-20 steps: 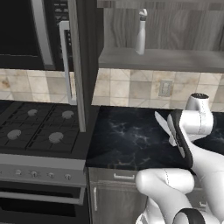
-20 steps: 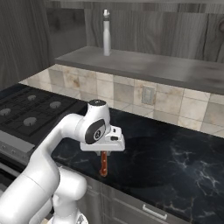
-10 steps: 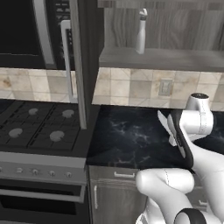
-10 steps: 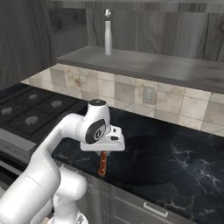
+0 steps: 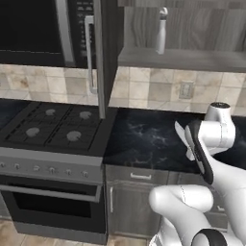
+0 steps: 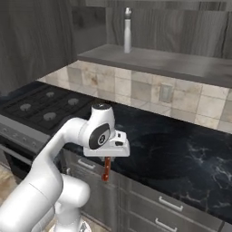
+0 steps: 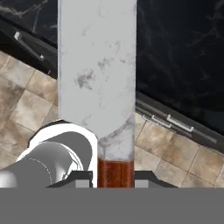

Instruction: Move the cutting board and knife to the sink. Then move spray from the cabinet to the counter.

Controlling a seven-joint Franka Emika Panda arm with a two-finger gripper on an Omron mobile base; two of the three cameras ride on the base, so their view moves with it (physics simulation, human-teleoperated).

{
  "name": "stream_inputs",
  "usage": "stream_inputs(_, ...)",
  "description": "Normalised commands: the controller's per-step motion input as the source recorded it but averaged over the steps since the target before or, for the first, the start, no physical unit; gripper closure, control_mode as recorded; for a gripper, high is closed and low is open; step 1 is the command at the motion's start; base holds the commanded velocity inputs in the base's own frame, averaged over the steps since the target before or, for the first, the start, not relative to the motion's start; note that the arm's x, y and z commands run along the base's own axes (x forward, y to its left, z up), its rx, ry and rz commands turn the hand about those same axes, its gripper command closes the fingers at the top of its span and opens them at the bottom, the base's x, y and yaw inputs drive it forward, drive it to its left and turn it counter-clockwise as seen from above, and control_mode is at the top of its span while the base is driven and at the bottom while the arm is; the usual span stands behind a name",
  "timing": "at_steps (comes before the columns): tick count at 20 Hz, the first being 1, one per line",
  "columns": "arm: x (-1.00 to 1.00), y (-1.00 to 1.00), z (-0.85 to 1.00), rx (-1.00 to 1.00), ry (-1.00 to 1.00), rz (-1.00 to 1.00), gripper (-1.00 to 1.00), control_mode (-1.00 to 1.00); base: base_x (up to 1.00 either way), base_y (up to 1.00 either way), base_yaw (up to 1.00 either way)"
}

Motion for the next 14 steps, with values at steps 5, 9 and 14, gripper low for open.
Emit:
stream_inputs(5, 0.00, 0.00, 0.00, 0.00, 0.00, 0.00, 1.00, 1.00, -0.48, 0.15, 0.25)
stream_inputs(9, 0.00, 0.00, 0.00, 0.00, 0.00, 0.00, 1.00, 1.00, -0.52, 0.20, 0.32)
stream_inputs(14, 0.00, 0.00, 0.00, 0.00, 0.00, 0.00, 1.00, 1.00, -0.52, 0.27, 0.44)
